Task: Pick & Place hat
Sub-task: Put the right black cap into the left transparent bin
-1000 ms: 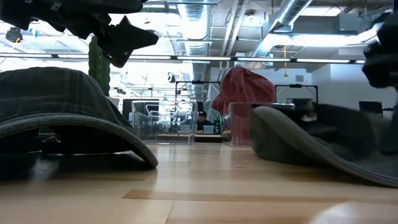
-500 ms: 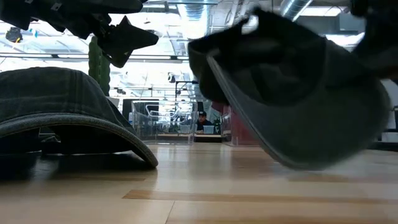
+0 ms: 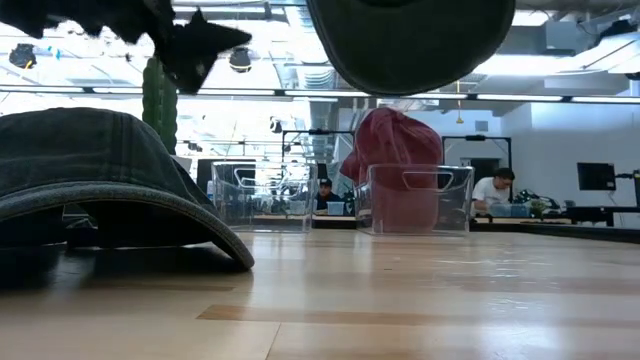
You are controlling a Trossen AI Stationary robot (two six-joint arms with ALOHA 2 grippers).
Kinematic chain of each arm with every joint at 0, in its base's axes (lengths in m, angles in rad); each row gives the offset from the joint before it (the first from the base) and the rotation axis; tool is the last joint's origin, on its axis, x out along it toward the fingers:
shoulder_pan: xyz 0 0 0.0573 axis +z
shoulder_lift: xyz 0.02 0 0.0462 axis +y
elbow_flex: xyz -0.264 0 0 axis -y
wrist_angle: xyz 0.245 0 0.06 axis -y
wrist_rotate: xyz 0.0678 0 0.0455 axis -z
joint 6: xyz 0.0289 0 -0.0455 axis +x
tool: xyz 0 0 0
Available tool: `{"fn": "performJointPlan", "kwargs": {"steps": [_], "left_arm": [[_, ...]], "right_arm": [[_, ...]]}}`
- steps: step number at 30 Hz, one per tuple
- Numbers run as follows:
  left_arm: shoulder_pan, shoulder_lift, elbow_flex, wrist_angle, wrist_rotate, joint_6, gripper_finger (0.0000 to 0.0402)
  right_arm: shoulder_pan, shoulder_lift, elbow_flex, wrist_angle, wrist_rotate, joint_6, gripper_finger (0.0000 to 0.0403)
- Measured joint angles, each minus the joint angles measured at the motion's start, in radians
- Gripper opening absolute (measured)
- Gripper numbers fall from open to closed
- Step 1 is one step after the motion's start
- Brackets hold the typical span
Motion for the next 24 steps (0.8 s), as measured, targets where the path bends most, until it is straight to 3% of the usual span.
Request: {"fn": "performJointPlan", "kwargs": {"steps": [6,15,20,24], "left_arm": [[-0.049,-0.153,0.0,0.004,0.001,0.033,0.0236],[-0.09,-0.388,0.0,0.005,0.002,0.137,0.0236],[-0.063,-0.406,0.0,0.009,0.0,0.18,0.0228],[-0.03,-0.352,0.0,0.033,0.001,0.181,0.0219]], "right_arm": [[-0.087,-0.049,-0.001,-0.175,-0.071,0.257,0.0001],[-0.128,-0.046,-0.001,-0.142,-0.128,0.194,0.0001],[-0.134,-0.046,-0.001,-0.134,-0.127,0.178,0.0001],[-0.157,-0.046,-0.001,-0.134,-0.127,0.178,0.0001]]}}
